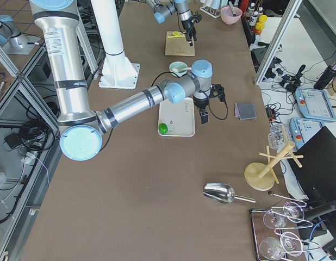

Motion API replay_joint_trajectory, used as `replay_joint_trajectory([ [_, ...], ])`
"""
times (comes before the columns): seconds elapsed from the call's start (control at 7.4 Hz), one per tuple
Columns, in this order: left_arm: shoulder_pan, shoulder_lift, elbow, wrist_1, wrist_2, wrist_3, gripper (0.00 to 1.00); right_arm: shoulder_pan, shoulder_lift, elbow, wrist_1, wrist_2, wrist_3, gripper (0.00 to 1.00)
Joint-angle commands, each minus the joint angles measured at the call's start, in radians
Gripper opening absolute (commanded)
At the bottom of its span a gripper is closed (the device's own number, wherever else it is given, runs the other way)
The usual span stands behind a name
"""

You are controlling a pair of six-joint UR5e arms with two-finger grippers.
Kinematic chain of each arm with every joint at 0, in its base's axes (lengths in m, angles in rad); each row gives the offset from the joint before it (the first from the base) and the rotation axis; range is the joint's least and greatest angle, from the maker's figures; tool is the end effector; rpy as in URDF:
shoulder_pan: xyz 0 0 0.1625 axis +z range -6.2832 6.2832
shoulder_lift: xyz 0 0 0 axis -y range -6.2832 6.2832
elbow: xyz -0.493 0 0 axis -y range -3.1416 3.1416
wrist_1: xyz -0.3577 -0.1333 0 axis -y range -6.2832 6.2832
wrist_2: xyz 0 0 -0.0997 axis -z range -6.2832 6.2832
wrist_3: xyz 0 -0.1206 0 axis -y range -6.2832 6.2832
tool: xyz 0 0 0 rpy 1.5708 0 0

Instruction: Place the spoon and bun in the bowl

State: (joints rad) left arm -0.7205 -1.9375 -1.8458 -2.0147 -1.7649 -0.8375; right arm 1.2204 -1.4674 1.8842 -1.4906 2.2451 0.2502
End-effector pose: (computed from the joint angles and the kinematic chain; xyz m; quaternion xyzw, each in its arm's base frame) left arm 0.3892 -0.4881 0.3756 0.2797 0.4393 0.0555 0.8519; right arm -0.1208 -0.4994 0.5433 0.1269 -0.3749 -0.1271 0.9095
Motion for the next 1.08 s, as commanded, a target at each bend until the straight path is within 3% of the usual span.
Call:
replay_joint_trajectory([
  [0.0, -0.165, 0.110, -0.007, 0.005, -0.039, 0.165, 0.98, 0.135, -0.089, -0.017, 0.003, -0.018, -0.360, 1.00],
  [0.41, -0.290, 0.210, 0.054, -0.032, -0.076, 0.227, 0.98, 0.169, -0.094, -0.189, 0.021, -0.024, -0.358, 1.00],
  [0.54, -0.347, 0.228, 0.084, 0.011, -0.076, 0.230, 0.98, 0.191, -0.085, -0.203, 0.020, -0.027, -0.356, 1.00],
  [0.81, -0.611, 0.232, 0.094, 0.223, -0.305, 0.553, 0.98, 0.217, -0.088, -0.209, 0.010, -0.018, -0.359, 1.00],
  [0.95, -0.731, 0.268, 0.097, 0.281, -0.386, 0.617, 0.98, 0.229, -0.094, -0.211, 0.006, 0.004, -0.358, 1.00],
])
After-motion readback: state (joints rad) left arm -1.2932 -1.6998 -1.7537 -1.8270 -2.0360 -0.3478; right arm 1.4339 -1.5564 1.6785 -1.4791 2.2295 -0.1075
